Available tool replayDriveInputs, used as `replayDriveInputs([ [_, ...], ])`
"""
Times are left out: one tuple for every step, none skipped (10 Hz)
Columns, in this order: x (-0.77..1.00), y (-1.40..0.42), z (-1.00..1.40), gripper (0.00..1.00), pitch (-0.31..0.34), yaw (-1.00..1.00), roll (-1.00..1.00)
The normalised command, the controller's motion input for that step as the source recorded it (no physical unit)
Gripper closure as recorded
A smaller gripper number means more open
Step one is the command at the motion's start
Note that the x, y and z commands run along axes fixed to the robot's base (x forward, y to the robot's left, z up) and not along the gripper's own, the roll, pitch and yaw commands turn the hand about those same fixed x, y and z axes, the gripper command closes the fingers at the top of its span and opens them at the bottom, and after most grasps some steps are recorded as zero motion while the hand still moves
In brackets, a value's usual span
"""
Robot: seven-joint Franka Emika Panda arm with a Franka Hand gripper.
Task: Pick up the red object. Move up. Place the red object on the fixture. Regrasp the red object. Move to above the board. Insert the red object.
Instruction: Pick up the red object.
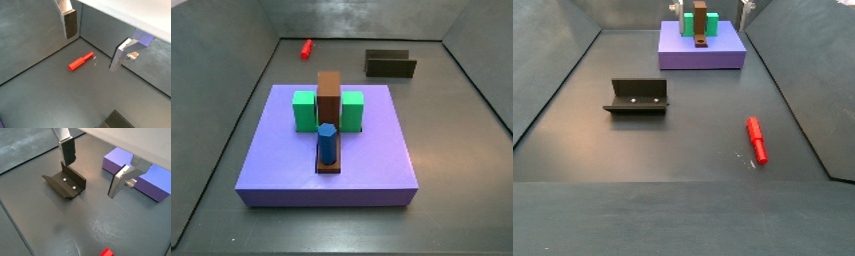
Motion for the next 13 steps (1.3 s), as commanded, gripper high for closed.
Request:
replayDriveInputs([
  [0.00, -0.02, 0.00, 0.00, 0.000, 0.00, -0.02],
  [0.00, -0.05, -0.14, 0.00, 0.000, 0.00, -0.10],
  [-0.04, -0.06, -0.29, 0.00, -0.024, -0.01, -0.19],
  [-0.24, 0.31, -0.36, 0.00, -0.030, -0.21, -0.23],
  [-0.45, 0.47, -0.59, 0.00, -0.119, -0.17, -0.21],
  [-0.63, 0.41, -0.55, 0.00, -0.137, 0.00, -0.32],
  [-0.58, 0.39, -0.54, 0.00, -0.176, 0.00, -0.32],
  [-0.54, 0.35, -0.54, 0.00, -0.233, -0.04, -0.27],
  [-0.36, 0.01, -0.70, 0.00, -0.243, -0.17, -0.13],
  [-0.11, -0.25, -0.83, 0.00, -0.227, -0.46, -0.02],
  [0.00, -0.33, -0.82, 0.00, -0.200, -0.61, 0.00],
  [0.00, 0.00, -0.82, 0.00, -0.166, -0.41, -0.06],
  [0.00, 0.09, -0.91, 0.00, -0.107, -0.27, -0.04],
])
